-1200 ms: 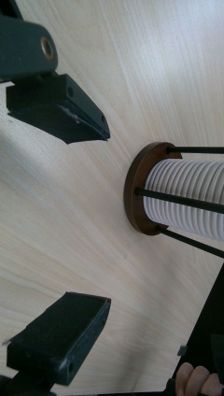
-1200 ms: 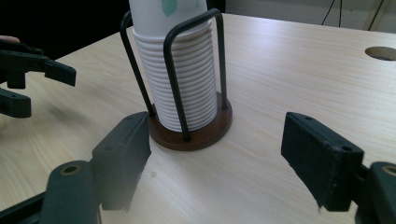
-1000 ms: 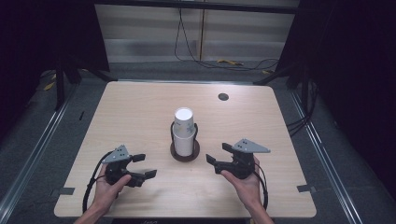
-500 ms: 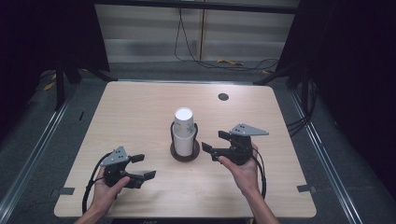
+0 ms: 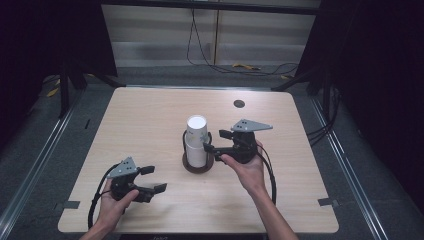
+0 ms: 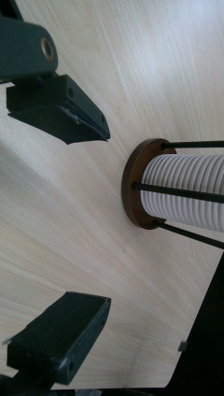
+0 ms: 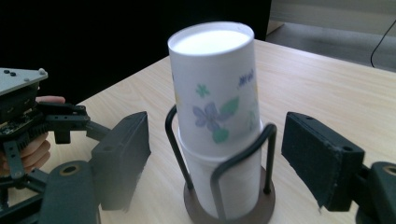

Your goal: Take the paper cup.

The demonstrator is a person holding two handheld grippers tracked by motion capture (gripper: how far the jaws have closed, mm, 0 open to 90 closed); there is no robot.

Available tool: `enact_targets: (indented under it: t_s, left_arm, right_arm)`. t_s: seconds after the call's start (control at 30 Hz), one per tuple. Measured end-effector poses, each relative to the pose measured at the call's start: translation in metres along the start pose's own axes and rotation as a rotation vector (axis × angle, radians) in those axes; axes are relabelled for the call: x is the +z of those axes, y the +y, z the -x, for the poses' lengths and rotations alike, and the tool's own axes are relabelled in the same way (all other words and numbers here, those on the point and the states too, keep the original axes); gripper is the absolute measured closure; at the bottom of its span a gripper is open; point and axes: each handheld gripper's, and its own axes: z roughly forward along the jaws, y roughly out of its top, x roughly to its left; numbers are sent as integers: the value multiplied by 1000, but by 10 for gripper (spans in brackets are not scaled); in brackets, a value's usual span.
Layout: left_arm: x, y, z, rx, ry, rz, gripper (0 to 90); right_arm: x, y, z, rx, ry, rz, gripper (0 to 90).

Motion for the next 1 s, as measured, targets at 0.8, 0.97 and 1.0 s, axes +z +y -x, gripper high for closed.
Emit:
enact_targets:
  t_s: [0.8,0.97,1.0]
  left_arm:
    - [1,-2,-1,7,-1,-15,165]
    - [1,-3,-2,5,2,-15,165]
    - [1,-3,-2,1,0,-16,165]
  right_arm:
    - [56,31,-1,-51,-4,-76,256]
    - [60,30,3,-39,-6,-75,269]
    - [60,30,3,-39,-6,-75,269]
